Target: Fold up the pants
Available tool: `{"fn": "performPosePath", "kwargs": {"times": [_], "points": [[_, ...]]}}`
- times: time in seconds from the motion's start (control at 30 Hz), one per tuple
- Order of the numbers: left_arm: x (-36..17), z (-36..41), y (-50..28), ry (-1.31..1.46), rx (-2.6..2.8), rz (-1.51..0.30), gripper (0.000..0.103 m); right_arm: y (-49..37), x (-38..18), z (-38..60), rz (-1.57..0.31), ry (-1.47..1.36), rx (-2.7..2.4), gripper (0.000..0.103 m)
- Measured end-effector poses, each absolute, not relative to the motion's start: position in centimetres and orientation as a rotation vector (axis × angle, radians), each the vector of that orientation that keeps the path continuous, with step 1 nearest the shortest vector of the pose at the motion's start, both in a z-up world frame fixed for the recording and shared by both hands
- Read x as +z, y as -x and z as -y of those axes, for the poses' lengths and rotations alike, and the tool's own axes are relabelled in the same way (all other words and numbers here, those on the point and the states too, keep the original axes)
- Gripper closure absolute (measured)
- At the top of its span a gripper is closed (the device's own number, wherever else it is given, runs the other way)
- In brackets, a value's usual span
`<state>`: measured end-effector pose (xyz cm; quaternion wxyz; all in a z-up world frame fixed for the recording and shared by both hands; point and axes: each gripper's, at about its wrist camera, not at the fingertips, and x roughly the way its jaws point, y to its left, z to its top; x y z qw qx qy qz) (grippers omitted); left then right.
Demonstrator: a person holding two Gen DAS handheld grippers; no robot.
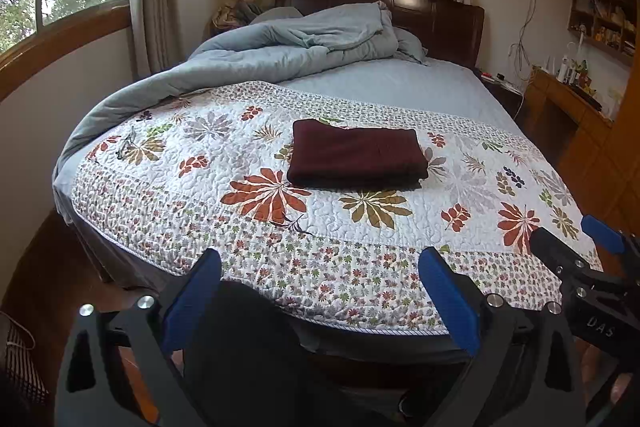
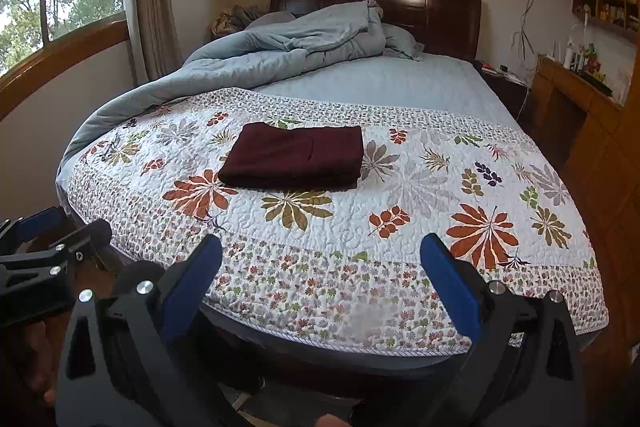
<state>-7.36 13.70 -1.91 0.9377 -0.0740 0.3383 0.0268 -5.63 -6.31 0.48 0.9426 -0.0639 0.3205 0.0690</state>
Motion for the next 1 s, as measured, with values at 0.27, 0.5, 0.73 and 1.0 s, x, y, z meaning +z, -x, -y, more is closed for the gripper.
{"fn": "performPosePath", "kwargs": {"times": [0.27,0.5,0.73,1.0], "points": [[-2.00,-13.67,7.55,0.148,0.048,-0.696,0.004,5.82,0.63,6.39,-0.649,0.130,0.139,0.004],[-2.16,-13.44,7.46,0.140,0.037,-0.706,0.004,5.90,0.66,6.39,-0.653,0.131,0.136,0.004],[-2.18,-13.37,7.40,0.136,0.035,-0.706,0.004,5.68,0.59,6.30,-0.659,0.133,0.136,0.004],[-2.15,-13.44,7.30,0.133,0.038,-0.704,0.004,5.64,0.52,6.24,-0.658,0.134,0.137,0.004]]}}
